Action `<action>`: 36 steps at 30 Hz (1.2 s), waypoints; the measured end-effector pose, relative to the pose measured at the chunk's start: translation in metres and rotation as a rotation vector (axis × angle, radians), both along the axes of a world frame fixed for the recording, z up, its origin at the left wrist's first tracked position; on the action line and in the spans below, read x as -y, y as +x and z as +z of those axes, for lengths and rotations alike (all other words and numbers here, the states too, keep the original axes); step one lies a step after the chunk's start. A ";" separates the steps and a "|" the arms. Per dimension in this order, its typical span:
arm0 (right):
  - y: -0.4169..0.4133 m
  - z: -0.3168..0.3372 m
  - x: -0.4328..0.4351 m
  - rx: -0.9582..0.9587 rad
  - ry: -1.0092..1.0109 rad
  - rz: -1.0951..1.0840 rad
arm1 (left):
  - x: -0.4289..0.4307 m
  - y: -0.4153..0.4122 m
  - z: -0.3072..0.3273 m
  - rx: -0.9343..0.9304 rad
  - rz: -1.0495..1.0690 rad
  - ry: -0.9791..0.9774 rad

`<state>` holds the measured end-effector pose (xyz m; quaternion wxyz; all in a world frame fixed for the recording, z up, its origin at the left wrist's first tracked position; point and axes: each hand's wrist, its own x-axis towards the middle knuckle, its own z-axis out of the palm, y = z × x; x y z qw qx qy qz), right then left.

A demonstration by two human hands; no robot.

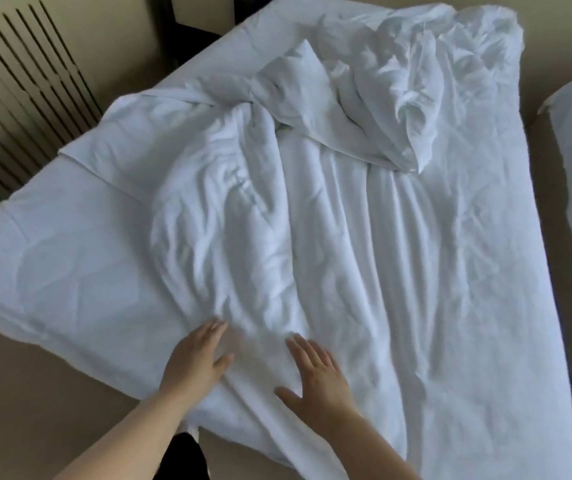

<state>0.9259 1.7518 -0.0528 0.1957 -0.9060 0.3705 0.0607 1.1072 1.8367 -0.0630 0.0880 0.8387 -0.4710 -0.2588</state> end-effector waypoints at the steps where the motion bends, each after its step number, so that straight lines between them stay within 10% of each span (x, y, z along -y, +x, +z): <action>1: 0.038 -0.005 0.006 0.040 0.043 0.003 | 0.004 0.031 -0.001 0.026 -0.023 -0.003; 11: 0.141 -0.044 0.034 0.058 -0.042 -0.451 | 0.111 0.214 -0.019 0.468 -0.514 -0.103; 18: 0.132 -0.020 0.034 0.184 -0.032 -0.498 | 0.174 0.203 -0.004 0.297 -0.589 0.077; 26: 0.114 0.015 0.025 0.322 -0.076 -0.297 | 0.051 0.225 0.049 0.286 -0.566 -0.159; 36: 0.105 0.005 0.036 -0.285 0.329 0.120 | 0.009 0.153 -0.022 0.110 -0.669 -0.142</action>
